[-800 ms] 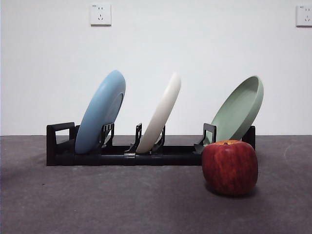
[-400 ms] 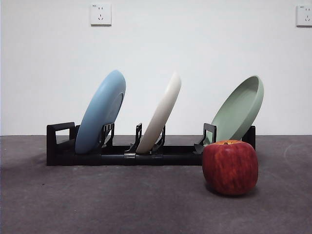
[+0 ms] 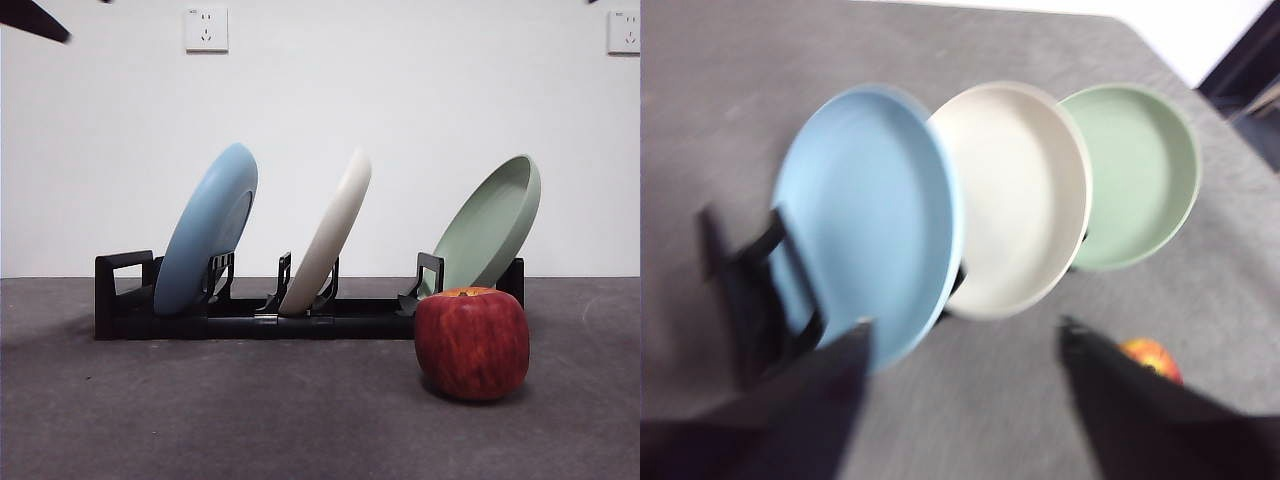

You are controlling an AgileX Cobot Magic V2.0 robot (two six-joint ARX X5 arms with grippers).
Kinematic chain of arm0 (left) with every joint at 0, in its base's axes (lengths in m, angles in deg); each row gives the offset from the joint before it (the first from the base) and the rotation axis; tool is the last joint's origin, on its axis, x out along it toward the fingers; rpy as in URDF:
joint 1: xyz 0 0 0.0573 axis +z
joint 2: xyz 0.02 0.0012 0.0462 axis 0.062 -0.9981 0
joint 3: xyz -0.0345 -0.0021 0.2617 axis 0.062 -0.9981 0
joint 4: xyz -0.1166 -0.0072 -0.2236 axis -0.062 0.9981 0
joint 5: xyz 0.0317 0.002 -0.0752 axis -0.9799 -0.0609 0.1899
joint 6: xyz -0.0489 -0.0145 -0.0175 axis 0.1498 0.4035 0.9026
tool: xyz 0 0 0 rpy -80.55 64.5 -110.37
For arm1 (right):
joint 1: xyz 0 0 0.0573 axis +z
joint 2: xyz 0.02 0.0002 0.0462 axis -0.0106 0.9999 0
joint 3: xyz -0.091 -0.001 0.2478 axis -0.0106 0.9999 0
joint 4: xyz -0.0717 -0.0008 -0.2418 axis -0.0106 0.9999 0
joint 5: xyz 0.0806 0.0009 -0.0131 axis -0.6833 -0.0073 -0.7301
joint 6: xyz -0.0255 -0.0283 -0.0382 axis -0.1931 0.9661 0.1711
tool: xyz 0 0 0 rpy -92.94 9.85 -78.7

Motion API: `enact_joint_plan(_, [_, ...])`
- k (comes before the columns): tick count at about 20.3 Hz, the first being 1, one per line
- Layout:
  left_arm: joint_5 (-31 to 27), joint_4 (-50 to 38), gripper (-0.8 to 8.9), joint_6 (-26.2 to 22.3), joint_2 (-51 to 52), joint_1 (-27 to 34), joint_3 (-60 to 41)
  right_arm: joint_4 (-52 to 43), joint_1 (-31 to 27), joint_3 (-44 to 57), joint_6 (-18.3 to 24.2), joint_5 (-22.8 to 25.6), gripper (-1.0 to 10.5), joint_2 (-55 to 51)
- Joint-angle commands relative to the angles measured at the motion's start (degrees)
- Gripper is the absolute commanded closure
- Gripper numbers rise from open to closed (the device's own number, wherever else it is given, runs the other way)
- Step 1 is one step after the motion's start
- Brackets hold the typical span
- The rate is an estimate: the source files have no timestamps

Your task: Take the blue plate from the plate rack,put the plate on the table,take the apple from the table,put the apple in the plate

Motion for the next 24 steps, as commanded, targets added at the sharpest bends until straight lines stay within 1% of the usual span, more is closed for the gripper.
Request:
enact_joint_plan(1, [0.0,-3.0,3.83,1.1,-5.8,-2.1,2.8,-0.2,-0.1,-0.2,0.5,-0.2,5.3,0.0])
enact_joint_plan(3, [-0.9,-3.0,3.83,1.1,-12.3,-3.9,7.1,-0.2,-0.1,-0.2,0.4,-0.2,5.3,0.0])
enact_joint_plan(6, [-4.8,-1.9,3.83,0.5,-22.2,-6.9,14.8,-0.2,-0.1,-0.2,0.4,-0.2,5.3,0.0])
enact_joint_plan(10, [-9.2,-1.7,3.83,-0.7,-32.0,-9.6,22.1,-0.2,-0.1,-0.2,0.4,-0.2,5.3,0.0])
enact_joint_plan(14, [-10.8,-3.1,3.86,-0.8,-37.2,-10.7,23.3,-0.2,-0.1,-0.2,0.5,-0.2,5.3,0.0])
enact_joint_plan(15, [-11.0,-3.2,4.13,-0.9,-38.1,-10.8,23.3,-0.2,-0.1,-0.2,0.5,-0.2,5.3,0.0])
enact_joint_plan(19, [-10.9,-3.2,4.2,-0.9,-39.8,-10.8,23.3,-0.2,-0.1,-0.2,0.5,-0.2,5.3,0.0])
enact_joint_plan(20, [-10.9,-3.6,4.66,-0.9,-39.8,-10.8,23.3,-0.2,-0.1,-0.2,0.5,-0.2,5.3,0.0])
enact_joint_plan(23, [-10.9,-3.9,7.06,-0.9,-39.8,-10.8,23.3,-0.2,-0.1,-0.2,0.5,-0.2,5.4,0.0])
enact_joint_plan(24, [-10.6,-4.0,7.71,-0.9,-39.8,-10.8,23.3,-0.2,-0.1,-0.2,0.5,-0.2,5.4,0.0])
